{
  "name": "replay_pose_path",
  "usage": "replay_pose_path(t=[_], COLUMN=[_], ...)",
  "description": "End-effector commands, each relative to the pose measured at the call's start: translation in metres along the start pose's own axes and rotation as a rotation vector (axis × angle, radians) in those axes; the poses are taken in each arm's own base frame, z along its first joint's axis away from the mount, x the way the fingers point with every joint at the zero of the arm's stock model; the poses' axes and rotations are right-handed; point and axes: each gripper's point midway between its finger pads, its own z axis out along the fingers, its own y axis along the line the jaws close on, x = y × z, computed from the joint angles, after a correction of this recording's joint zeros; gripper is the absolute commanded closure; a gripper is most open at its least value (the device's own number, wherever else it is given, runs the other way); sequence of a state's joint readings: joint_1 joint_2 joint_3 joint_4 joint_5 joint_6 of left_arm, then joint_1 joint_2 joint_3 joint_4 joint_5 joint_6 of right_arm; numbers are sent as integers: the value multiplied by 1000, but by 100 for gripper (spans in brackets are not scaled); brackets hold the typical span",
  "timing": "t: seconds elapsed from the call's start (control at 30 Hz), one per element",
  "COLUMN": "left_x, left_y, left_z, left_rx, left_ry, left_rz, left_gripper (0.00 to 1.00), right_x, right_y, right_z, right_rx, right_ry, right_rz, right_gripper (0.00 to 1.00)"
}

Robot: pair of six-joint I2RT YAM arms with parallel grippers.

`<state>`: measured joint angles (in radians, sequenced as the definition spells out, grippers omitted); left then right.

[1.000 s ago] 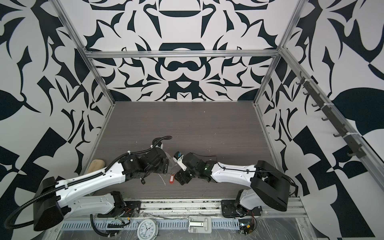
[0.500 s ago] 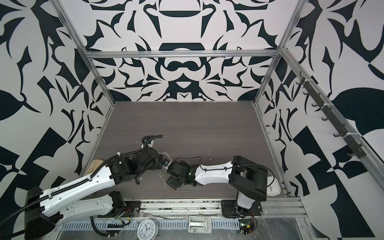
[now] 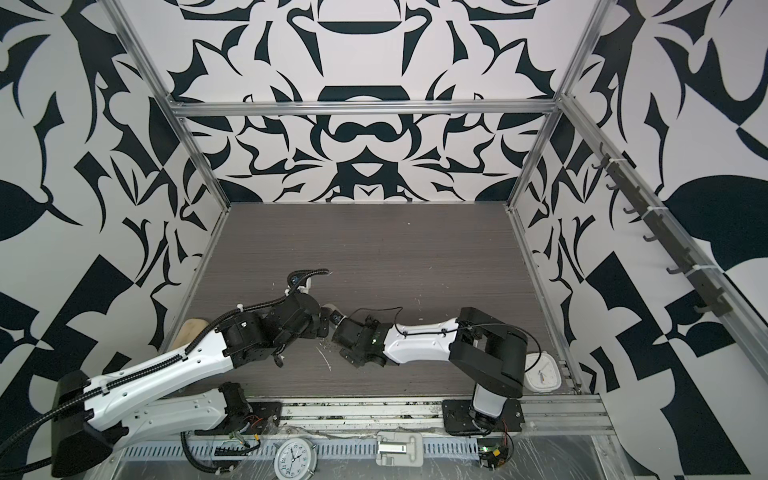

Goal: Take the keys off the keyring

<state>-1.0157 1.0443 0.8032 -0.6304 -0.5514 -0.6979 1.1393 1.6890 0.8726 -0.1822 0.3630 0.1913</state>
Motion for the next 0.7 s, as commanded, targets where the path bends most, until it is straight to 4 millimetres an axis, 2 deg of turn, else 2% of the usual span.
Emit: replay_pose_path(t=[0.0, 0.17, 0.33, 0.5, 0.53, 0.67], left_x=[0, 6, 29, 65, 69, 85], left_y=[-14, -35, -59, -74, -77, -80], left_z=[0, 5, 9, 12, 10, 18], left_rx=[46, 122, 240, 326, 348, 357], left_ry=[27, 90, 213, 393, 414, 484], left_rz=[45, 121, 212, 247, 246, 265], left_gripper=[3, 3, 7, 24, 27, 32], right_x=[3, 0, -20, -22, -22, -21], right_y=[-36, -63, -62, -70, -66, -71], right_z=[-4, 3, -15, -29, -31, -36], right_rx=[101, 104, -12, -66, -96, -93], right_ry=[21, 24, -85, -131, -135, -144], right_rz=[93, 206, 269, 340, 348, 358], right_gripper=[16, 16, 15, 17, 17, 18])
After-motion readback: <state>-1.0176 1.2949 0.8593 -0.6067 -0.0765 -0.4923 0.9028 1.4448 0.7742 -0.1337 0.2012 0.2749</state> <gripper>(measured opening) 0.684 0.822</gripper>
